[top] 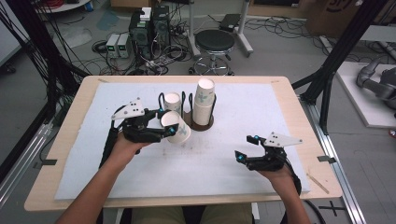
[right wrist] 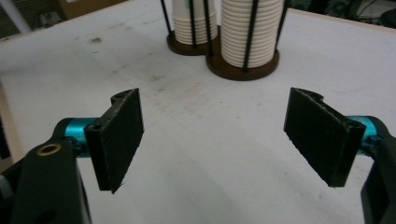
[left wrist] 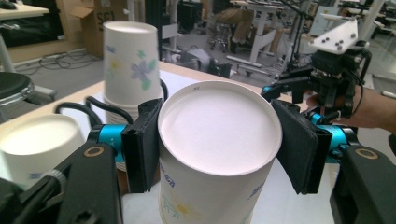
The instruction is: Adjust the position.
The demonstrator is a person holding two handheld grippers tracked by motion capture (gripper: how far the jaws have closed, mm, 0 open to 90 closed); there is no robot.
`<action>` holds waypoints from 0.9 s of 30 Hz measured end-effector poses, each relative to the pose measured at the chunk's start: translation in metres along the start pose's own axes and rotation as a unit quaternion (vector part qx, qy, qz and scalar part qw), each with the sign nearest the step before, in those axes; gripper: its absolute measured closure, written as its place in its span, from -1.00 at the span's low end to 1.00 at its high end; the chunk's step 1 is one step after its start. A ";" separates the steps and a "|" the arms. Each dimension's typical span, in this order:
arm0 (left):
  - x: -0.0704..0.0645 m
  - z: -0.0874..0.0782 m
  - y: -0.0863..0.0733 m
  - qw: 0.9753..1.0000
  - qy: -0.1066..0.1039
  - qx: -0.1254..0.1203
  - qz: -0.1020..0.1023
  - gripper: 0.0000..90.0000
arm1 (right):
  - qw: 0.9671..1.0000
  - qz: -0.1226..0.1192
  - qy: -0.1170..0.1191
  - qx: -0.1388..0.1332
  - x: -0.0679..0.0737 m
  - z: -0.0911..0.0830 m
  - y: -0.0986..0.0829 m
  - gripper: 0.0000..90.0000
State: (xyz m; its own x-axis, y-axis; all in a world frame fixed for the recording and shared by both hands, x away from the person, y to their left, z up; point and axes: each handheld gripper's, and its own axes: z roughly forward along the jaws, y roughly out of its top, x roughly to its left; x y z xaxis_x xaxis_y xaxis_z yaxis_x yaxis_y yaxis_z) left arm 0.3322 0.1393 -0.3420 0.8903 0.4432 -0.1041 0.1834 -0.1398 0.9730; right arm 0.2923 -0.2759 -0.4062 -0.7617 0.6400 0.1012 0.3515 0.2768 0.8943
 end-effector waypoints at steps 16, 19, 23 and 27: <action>-0.014 0.018 -0.013 0.999 -0.028 0.029 0.013 -0.17 | 0.996 -0.041 0.073 0.003 0.019 0.024 0.019 -0.55; -0.017 0.022 -0.014 0.999 -0.030 0.032 0.016 -0.17 | 0.995 -0.053 0.088 0.005 0.023 0.032 0.025 -0.55; -0.021 0.026 -0.014 0.999 -0.035 0.035 0.020 -0.17 | 0.991 -0.070 0.117 0.006 0.029 0.045 0.034 -0.55; -0.024 0.029 -0.013 0.998 -0.039 0.040 0.024 -0.17 | 0.989 -0.073 0.127 0.013 0.030 0.052 0.037 -0.55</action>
State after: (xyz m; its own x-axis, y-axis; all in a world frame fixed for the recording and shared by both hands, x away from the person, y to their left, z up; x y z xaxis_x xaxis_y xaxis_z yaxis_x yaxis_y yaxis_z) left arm 0.3208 0.1044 -0.3582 0.9281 0.3642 -0.0769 0.1697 -0.2301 0.9582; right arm 0.3109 -0.2094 -0.3933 -0.9163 0.3923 0.0800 0.2386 0.3747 0.8959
